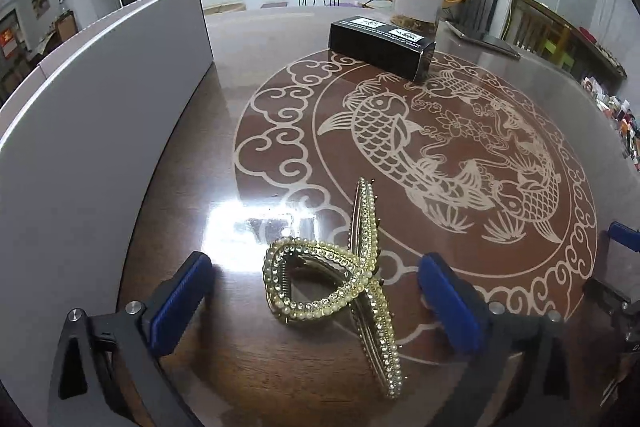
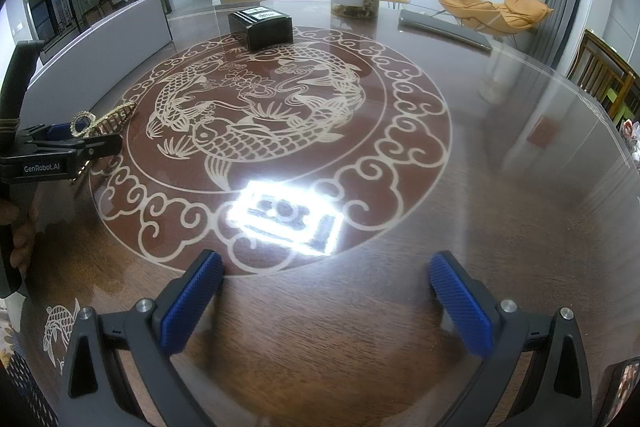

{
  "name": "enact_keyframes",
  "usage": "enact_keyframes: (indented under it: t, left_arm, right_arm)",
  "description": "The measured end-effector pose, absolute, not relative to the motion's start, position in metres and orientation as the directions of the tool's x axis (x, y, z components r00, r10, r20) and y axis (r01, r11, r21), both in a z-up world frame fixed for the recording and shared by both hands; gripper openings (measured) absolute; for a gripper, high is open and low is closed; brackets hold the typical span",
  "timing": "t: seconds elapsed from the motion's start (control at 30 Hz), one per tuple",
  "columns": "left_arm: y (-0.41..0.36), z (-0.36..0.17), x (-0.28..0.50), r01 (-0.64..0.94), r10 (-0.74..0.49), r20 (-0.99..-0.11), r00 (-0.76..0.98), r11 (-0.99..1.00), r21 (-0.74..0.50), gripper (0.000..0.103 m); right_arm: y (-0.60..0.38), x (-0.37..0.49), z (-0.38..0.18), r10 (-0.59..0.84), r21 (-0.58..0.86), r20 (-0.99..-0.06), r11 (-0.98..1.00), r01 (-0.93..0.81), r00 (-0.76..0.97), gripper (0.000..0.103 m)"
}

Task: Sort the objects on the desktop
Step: 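Close the right tool on the black box while the left tool holds the claw clip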

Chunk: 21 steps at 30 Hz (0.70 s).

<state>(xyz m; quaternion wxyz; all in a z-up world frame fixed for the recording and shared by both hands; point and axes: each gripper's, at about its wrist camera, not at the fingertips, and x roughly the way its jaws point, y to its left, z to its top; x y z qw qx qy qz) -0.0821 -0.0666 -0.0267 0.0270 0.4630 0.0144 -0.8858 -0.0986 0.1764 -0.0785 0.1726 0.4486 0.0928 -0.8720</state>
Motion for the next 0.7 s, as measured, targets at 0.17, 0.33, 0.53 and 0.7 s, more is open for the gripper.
enact_keyframes:
  t: [0.17, 0.33, 0.53, 0.7]
  left_arm:
    - [-0.066, -0.026, -0.082, 0.062, -0.035, -0.821, -0.570, -0.998, -0.001, 0.103]
    - [-0.066, -0.026, -0.081, 0.062, -0.034, -0.820, -0.571, -0.998, -0.001, 0.103]
    - [-0.066, -0.026, -0.082, 0.062, -0.034, -0.820, -0.571, -0.998, -0.002, 0.103]
    - [-0.067, -0.026, -0.082, 0.062, -0.034, -0.820, -0.572, -0.998, -0.002, 0.103]
  right_arm:
    - [0.176, -0.099, -0.079, -0.218, -0.007, -0.815, -0.923, 0.384, -0.538, 0.103]
    - [0.177, -0.099, -0.078, -0.221, -0.003, -0.814, -0.923, 0.385, -0.537, 0.103]
    - [0.156, -0.149, -0.058, -0.288, -0.031, -0.810, -0.849, 0.527, -0.512, 0.103]
    - [0.091, -0.227, -0.033, -0.324, -0.095, -0.804, -0.757, 0.646, -0.498, 0.103]
